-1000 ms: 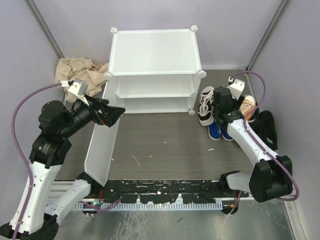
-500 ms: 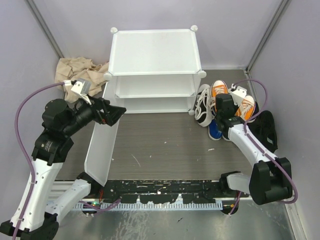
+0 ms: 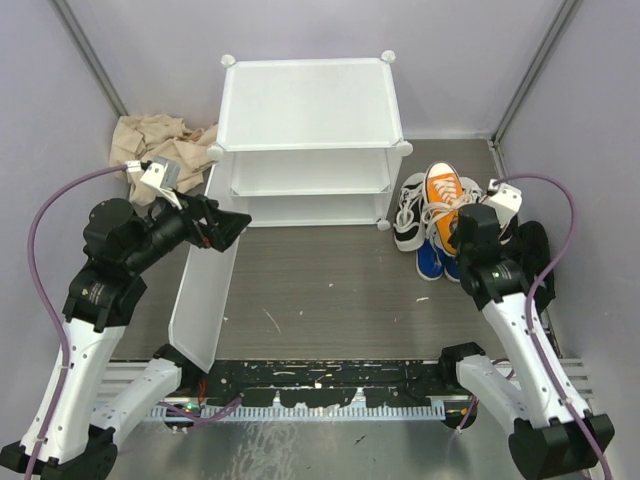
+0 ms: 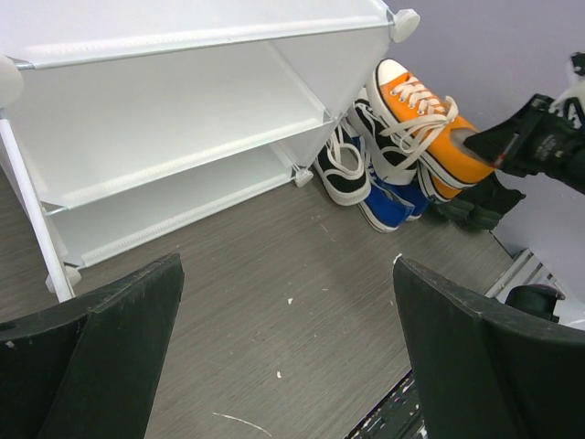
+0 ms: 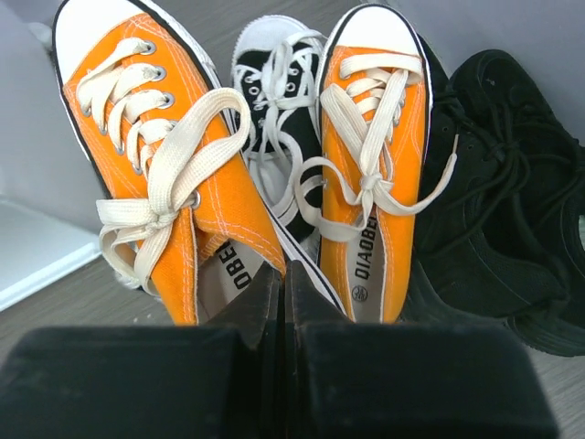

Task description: Place and organize the shoes in the shoe cabinet

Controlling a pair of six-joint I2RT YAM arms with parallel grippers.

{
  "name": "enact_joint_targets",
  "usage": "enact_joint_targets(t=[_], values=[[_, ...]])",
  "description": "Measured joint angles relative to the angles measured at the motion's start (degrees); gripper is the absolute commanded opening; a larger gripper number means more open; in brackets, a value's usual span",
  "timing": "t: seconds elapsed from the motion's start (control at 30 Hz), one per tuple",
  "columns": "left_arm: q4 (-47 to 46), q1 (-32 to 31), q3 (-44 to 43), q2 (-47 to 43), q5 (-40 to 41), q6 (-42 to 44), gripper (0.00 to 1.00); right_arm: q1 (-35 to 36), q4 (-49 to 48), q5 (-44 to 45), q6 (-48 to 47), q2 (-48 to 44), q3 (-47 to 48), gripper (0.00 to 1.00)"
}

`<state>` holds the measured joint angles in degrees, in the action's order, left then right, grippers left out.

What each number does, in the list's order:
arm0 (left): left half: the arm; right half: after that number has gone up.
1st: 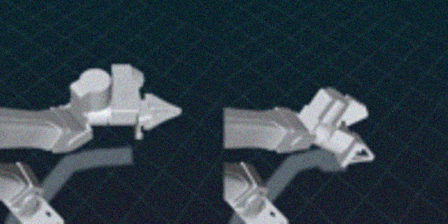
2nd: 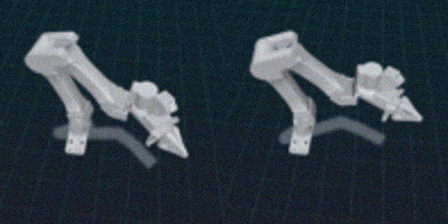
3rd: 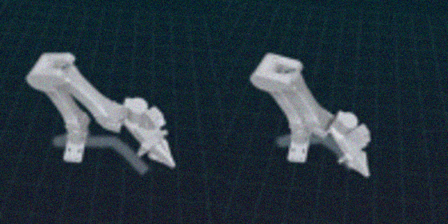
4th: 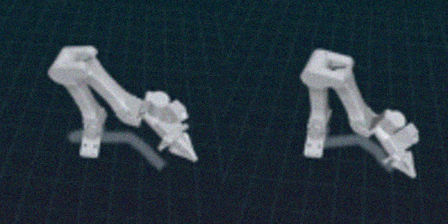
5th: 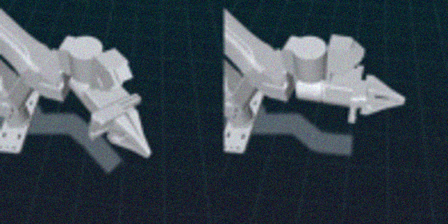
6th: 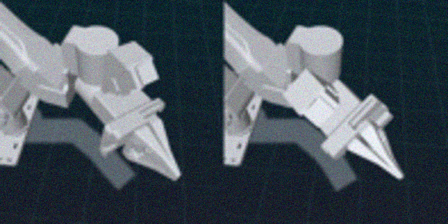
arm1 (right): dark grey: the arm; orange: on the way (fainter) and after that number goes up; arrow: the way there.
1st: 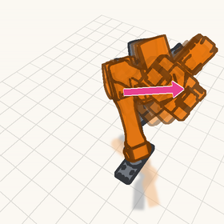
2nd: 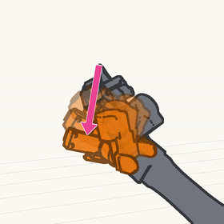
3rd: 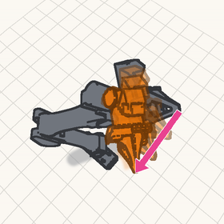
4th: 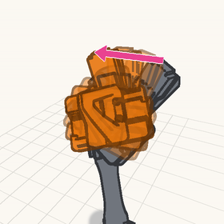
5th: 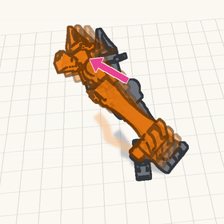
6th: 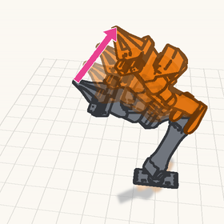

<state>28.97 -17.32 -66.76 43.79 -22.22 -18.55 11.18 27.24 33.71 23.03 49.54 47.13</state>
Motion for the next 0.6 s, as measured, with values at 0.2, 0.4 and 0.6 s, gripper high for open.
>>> enact_joint_targets(t=[0.2, 0.4, 0.6], values=[[0.00, 0.00, 0.00, 0.20, -0.02, 0.00, 0.98, -0.02, 8.46, -8.79, 0.33, -8.81, 1.70, 0.01], [0.02, 0.00, 0.00, 0.11, 0.00, -0.07, 0.98, 0.02, 15.30, -24.74, 1.33, -11.58, -0.66, 0.01], [0.02, 0.00, 0.28, -0.15, 0.68, -0.11, 0.98, 0.90, 17.77, -34.23, 1.44, -13.49, -7.45, 0.01]])
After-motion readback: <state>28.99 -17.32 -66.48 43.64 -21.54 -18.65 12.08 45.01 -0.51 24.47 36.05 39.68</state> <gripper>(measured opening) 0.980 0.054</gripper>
